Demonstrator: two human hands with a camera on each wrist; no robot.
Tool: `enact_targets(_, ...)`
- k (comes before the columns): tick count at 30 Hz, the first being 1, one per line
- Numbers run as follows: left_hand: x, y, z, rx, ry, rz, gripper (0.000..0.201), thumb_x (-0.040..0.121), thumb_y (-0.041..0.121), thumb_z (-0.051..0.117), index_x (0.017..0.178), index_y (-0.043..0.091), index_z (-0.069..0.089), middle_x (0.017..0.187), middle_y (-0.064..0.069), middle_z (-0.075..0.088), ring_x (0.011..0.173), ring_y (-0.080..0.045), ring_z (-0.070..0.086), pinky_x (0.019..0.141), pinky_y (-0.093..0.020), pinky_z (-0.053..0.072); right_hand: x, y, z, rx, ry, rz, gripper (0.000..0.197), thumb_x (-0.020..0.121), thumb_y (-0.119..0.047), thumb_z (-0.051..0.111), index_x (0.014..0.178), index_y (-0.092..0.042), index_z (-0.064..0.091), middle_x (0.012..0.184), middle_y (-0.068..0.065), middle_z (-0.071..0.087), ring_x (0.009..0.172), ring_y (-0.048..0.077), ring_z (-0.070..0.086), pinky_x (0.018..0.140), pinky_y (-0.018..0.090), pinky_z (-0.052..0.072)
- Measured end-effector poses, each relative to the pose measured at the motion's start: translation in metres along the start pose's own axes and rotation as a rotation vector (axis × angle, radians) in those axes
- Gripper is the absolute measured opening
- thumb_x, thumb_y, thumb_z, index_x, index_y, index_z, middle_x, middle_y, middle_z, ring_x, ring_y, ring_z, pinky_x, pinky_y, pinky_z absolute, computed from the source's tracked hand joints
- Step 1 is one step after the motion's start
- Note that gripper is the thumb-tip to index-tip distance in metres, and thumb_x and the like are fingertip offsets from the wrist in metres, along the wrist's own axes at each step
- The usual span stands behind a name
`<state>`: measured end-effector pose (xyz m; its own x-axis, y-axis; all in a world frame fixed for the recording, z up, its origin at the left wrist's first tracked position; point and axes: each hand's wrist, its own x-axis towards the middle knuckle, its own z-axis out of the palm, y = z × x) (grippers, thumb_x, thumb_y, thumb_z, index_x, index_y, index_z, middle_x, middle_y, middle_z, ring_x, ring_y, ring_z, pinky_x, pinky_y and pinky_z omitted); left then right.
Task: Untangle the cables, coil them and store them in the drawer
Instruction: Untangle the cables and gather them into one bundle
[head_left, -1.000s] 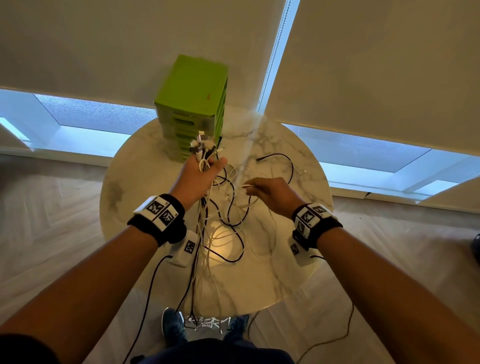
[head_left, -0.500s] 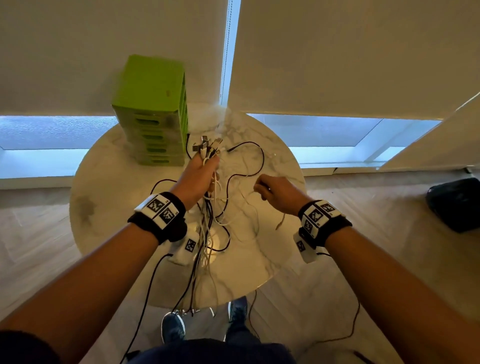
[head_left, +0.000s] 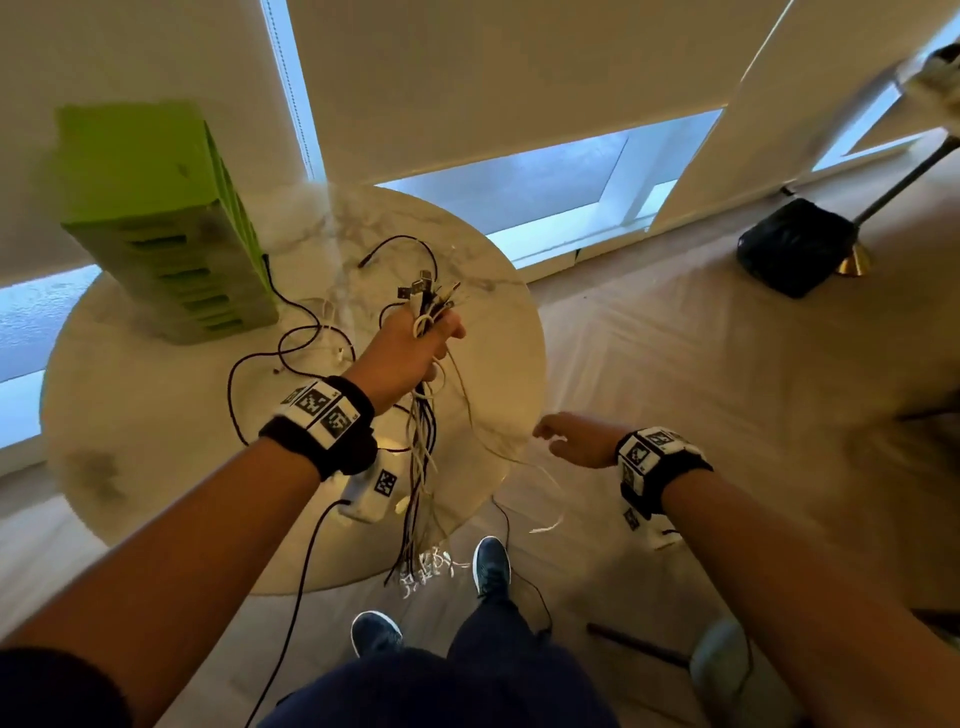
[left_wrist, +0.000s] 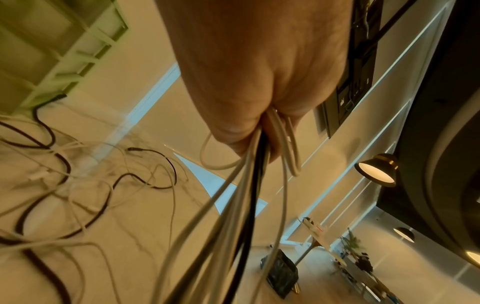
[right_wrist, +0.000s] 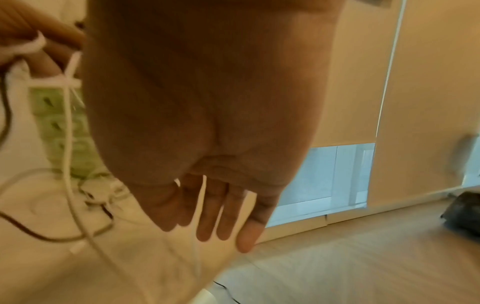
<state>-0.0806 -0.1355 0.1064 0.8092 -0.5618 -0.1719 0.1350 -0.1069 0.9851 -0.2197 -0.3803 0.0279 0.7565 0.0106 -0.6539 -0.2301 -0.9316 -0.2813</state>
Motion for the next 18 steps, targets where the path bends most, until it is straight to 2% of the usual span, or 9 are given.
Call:
enact_targets(2, 0.000, -0.006, 0.010, 0.012, -0.034, -0.013, 0.020, 0.107, 0.028, 0.053, 0.114, 0.011, 0.061, 0.099, -0.003, 0.067, 0.064, -0.006, 0.044, 0.052, -0.021, 0.037, -0.006, -0.030, -0.005, 0.196, 0.091, -0.148, 0.044, 0.101, -0.015, 0.053, 0.145, -0.011, 0.046, 0.141, 0.007, 0.054, 0.126, 0.022, 0.054, 0.107, 0.036, 0.043)
enact_targets(4, 0.002, -0.011, 0.019, 0.025, -0.049, -0.025, 0.023, 0.107, 0.030, 0.053, 0.115, 0.010, 0.061, 0.099, -0.001, 0.069, 0.063, -0.005, 0.045, 0.052, -0.022, 0.039, -0.006, -0.062, -0.013, 0.353, 0.141, -0.264, 0.044, 0.103, -0.020, 0.053, 0.145, -0.011, 0.044, 0.140, 0.007, 0.055, 0.125, 0.019, 0.054, 0.105, 0.033, 0.045)
enact_targets(6, 0.003, -0.013, 0.024, 0.053, -0.056, -0.029, 0.025, 0.107, 0.031, 0.054, 0.118, 0.010, 0.062, 0.099, 0.001, 0.071, 0.064, -0.005, 0.047, 0.053, -0.023, 0.040, -0.002, -0.084, -0.018, 0.409, 0.151, -0.333, 0.031, 0.105, -0.024, 0.050, 0.133, -0.012, 0.053, 0.130, 0.007, 0.061, 0.115, 0.017, 0.058, 0.096, 0.025, 0.047)
enact_targets(8, 0.004, -0.013, 0.025, 0.071, -0.061, -0.023, 0.026, 0.107, 0.031, 0.053, 0.121, 0.011, 0.063, 0.102, 0.001, 0.073, 0.064, -0.006, 0.047, 0.052, -0.024, 0.040, 0.001, -0.091, -0.022, 0.419, 0.147, -0.348, 0.020, 0.106, -0.026, 0.047, 0.115, -0.015, 0.061, 0.112, 0.004, 0.070, 0.098, 0.013, 0.065, 0.080, 0.014, 0.046)
enact_targets(9, 0.004, -0.013, 0.024, 0.065, -0.064, -0.021, 0.026, 0.107, 0.031, 0.053, 0.123, 0.012, 0.062, 0.104, -0.001, 0.074, 0.064, -0.006, 0.045, 0.051, -0.023, 0.039, 0.002, -0.089, -0.023, 0.421, 0.163, -0.340, 0.018, 0.106, -0.026, 0.046, 0.108, -0.018, 0.063, 0.104, 0.002, 0.072, 0.092, 0.012, 0.067, 0.076, 0.013, 0.047)
enact_targets(12, 0.003, -0.012, 0.017, 0.020, -0.083, -0.020, 0.024, 0.107, 0.031, 0.052, 0.127, 0.019, 0.060, 0.111, -0.005, 0.075, 0.063, -0.008, 0.040, 0.049, -0.021, 0.036, 0.004, -0.064, -0.023, 0.423, 0.311, -0.216, 0.024, 0.106, -0.025, 0.042, 0.101, -0.019, 0.064, 0.090, 0.002, 0.073, 0.081, 0.016, 0.070, 0.079, 0.027, 0.055)
enact_targets(14, 0.001, -0.011, 0.011, 0.035, -0.082, -0.014, 0.023, 0.107, 0.034, 0.052, 0.124, 0.021, 0.060, 0.114, -0.003, 0.076, 0.065, -0.010, 0.041, 0.050, -0.021, 0.037, 0.006, -0.040, -0.028, 0.423, 0.388, -0.091, 0.025, 0.105, -0.023, 0.041, 0.101, -0.016, 0.065, 0.088, 0.004, 0.073, 0.079, 0.019, 0.069, 0.079, 0.033, 0.055)
enact_targets(16, 0.000, -0.010, 0.006, 0.043, -0.051, -0.015, 0.022, 0.106, 0.037, 0.052, 0.120, 0.021, 0.059, 0.114, 0.000, 0.076, 0.066, -0.009, 0.044, 0.052, -0.021, 0.039, 0.010, -0.016, -0.031, 0.375, 0.357, 0.042, 0.020, 0.103, -0.018, 0.044, 0.101, -0.014, 0.064, 0.094, 0.006, 0.073, 0.084, 0.023, 0.070, 0.083, 0.039, 0.057)
enact_targets(18, 0.001, -0.010, 0.003, 0.005, -0.011, -0.009, 0.020, 0.107, 0.035, 0.052, 0.118, 0.021, 0.060, 0.113, -0.001, 0.077, 0.066, -0.009, 0.044, 0.052, -0.022, 0.038, 0.013, 0.000, -0.027, 0.190, 0.196, 0.180, 0.020, 0.100, -0.014, 0.049, 0.111, -0.010, 0.065, 0.110, 0.010, 0.071, 0.099, 0.028, 0.068, 0.092, 0.042, 0.055)
